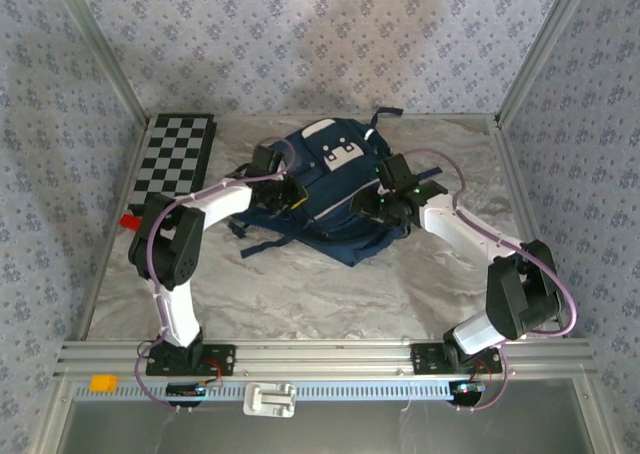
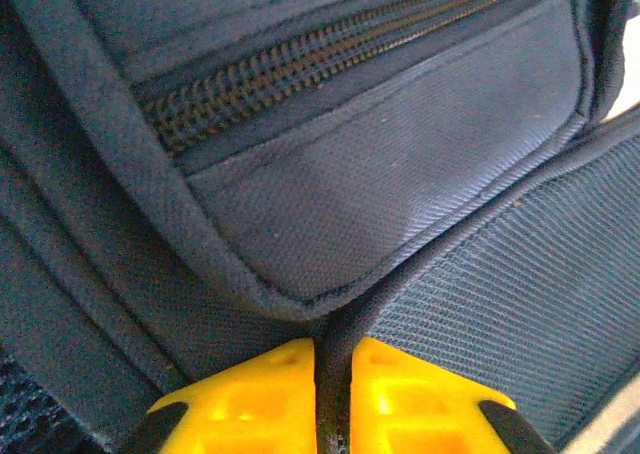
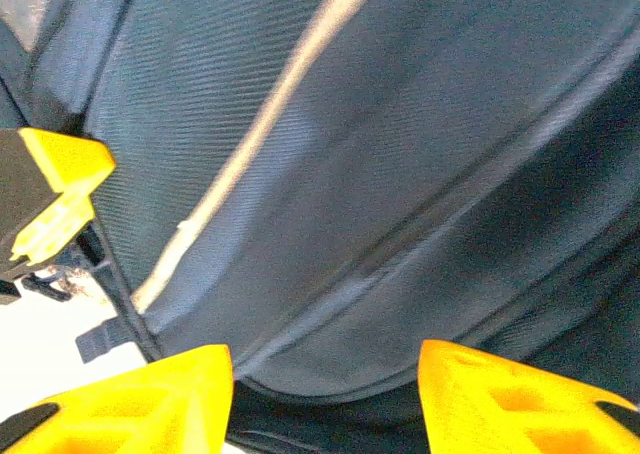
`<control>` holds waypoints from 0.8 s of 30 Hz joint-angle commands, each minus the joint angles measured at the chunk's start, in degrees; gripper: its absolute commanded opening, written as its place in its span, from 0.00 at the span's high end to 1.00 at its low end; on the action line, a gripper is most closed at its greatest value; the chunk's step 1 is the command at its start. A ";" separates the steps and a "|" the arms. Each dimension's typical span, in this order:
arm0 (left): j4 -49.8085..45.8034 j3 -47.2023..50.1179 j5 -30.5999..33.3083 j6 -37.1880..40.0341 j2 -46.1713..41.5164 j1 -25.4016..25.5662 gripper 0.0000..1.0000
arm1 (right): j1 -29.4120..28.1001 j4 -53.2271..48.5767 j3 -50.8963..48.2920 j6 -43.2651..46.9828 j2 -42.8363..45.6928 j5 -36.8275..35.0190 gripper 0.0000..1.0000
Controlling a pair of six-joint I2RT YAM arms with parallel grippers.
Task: Pack the student bag
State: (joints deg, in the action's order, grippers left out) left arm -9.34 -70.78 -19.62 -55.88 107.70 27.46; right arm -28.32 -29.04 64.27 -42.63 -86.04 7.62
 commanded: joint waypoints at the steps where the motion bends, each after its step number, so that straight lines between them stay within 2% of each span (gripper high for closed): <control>1: 2.81 -1.86 -0.64 -5.79 -1.45 3.52 0.96 | -3.21 -11.12 3.53 0.23 0.85 -6.51 0.41; 3: 2.88 -1.43 0.91 -9.60 -2.61 4.98 1.00 | -5.58 -14.93 5.64 -1.50 1.19 -8.97 0.39; 7: 4.91 -1.09 3.04 -15.77 -4.11 8.15 1.00 | -12.04 -17.61 5.78 -7.40 1.44 -13.17 0.37; 11: 4.47 -1.55 6.13 -18.42 -5.19 10.05 1.00 | -16.75 -14.56 4.74 -12.38 -0.90 -14.15 0.45; 15: 3.91 -1.98 6.78 -18.72 -5.57 10.67 1.00 | -17.04 -12.50 5.20 -14.84 -4.51 -16.39 0.50; 20: 5.52 -0.67 6.52 -19.44 -6.09 10.76 1.00 | -18.45 -5.65 4.94 -11.53 -6.64 -22.20 0.62; 24: 5.33 -0.92 6.52 -19.10 -6.11 10.85 1.00 | -19.18 -2.29 1.95 -12.33 -7.89 -24.97 0.63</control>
State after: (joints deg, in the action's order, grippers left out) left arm -7.25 -70.85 -12.38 -74.11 105.14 37.67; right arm -46.76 -34.72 68.34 -54.46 -93.10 -12.38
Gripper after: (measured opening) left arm 0.044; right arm 0.372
